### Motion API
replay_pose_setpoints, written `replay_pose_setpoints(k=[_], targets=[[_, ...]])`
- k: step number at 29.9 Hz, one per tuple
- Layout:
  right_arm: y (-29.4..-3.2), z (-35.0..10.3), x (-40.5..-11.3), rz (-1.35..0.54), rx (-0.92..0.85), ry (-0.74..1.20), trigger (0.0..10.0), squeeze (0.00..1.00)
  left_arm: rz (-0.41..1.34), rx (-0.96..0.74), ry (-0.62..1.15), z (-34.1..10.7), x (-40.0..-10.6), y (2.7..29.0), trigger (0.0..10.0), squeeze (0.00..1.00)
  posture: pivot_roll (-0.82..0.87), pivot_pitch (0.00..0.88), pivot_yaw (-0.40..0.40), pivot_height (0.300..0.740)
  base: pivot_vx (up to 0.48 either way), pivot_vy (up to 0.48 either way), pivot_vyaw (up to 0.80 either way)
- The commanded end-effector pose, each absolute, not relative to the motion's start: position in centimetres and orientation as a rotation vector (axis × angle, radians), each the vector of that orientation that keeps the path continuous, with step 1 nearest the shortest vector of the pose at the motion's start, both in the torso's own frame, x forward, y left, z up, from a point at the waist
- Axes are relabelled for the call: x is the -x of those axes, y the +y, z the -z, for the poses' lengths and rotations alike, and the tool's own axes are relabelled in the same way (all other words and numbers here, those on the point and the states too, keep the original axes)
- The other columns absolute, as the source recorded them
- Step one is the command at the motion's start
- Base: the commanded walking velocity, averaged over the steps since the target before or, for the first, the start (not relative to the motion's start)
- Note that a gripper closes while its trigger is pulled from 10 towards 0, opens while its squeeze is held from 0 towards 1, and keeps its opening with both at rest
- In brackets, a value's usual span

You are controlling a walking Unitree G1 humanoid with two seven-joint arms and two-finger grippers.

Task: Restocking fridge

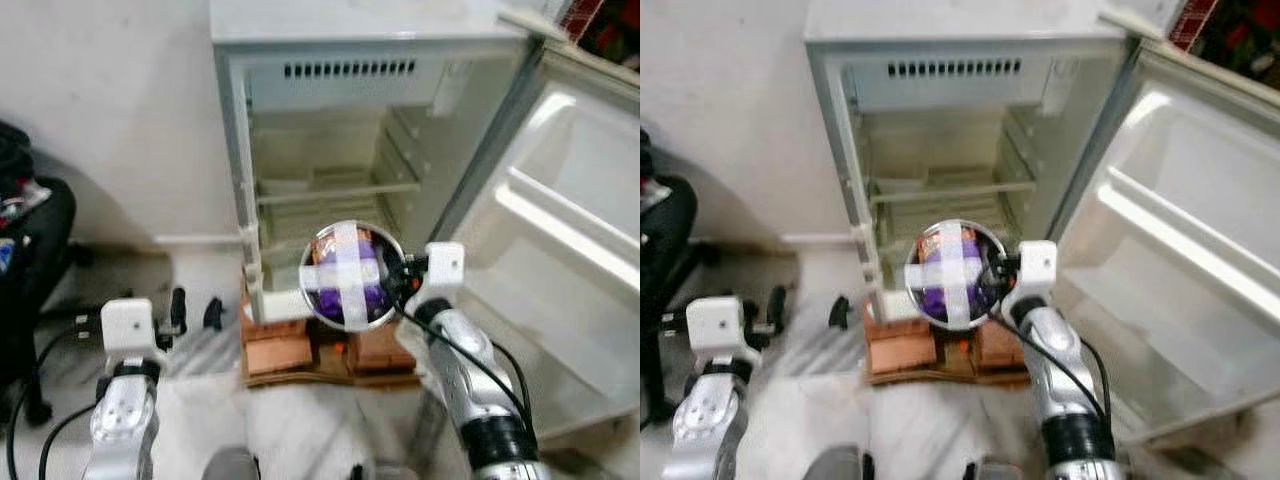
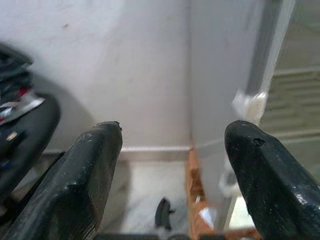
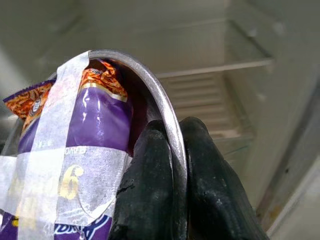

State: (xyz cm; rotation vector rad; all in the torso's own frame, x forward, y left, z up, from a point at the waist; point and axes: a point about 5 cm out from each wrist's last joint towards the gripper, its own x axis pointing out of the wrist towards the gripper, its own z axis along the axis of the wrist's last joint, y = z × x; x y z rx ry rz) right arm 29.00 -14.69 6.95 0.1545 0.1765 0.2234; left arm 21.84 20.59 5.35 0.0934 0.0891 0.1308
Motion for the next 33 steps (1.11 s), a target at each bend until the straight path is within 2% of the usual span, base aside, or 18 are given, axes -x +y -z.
replay_pose_setpoints(k=[1,12,26,33], targets=[[-15.9,-7.4,-29.1,-0.187,-0.142,0.153,10.0,0.00,-0.112,-0.086,0.099,-5.1,-21.9,19.8,10.0,0.00,0.10,0.077,-0.064,0.740,0.412,0.000,0.00],[-16.0,-7.4,-29.1,-0.173,-0.138,0.151,10.0,0.00,-0.110,-0.096,0.106,-5.1,-21.8,19.7,10.0,0.00,0.10,0.082,-0.063,0.740,0.369,0.000,0.00],[-15.9,-7.4,-29.2,-0.164,-0.137,0.149,10.0,0.00,-0.118,-0.116,0.106,-5.1,-21.6,19.6,10.0,0.00,0.11,0.088,-0.065,0.740,0.000,0.000,0.00],[-15.8,-7.8,-30.5,-0.135,-0.168,0.136,10.0,0.00,-0.130,-0.112,0.111,-5.3,-21.2,19.6,10.0,0.00,0.14,0.113,-0.063,0.740,0.000,-0.230,0.00]])
